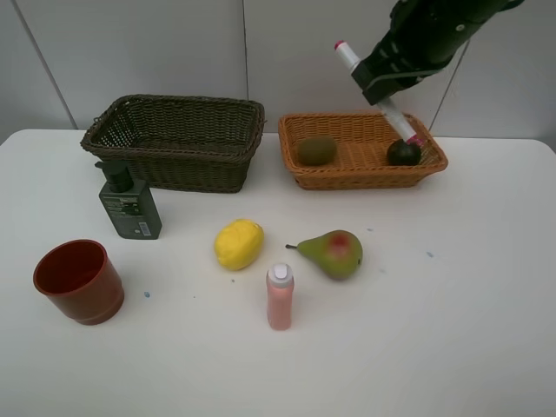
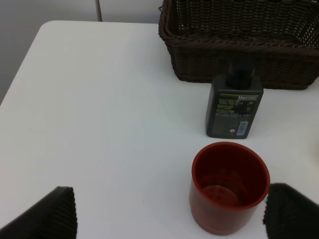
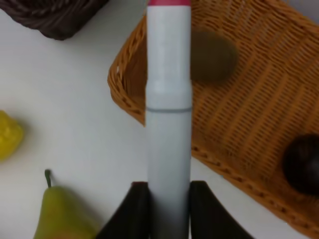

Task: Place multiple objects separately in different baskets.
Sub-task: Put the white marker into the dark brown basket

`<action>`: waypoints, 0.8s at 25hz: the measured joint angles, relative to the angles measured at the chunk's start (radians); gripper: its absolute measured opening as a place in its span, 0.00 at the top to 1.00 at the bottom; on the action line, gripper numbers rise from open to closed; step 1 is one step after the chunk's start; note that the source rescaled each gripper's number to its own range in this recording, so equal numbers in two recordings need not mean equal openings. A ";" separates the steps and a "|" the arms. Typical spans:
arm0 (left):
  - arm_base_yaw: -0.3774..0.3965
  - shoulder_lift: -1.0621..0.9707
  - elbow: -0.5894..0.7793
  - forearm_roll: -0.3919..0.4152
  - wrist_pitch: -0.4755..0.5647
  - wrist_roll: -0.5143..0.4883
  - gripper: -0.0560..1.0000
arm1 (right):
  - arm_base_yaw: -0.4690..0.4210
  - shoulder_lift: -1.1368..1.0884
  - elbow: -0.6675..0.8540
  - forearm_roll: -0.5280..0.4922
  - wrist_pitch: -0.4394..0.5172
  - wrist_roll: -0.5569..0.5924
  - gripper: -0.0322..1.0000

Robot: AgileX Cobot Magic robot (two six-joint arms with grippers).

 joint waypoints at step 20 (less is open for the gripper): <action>0.000 0.000 0.000 0.000 0.000 0.000 0.02 | 0.088 0.552 -0.600 0.143 -0.022 -0.108 0.97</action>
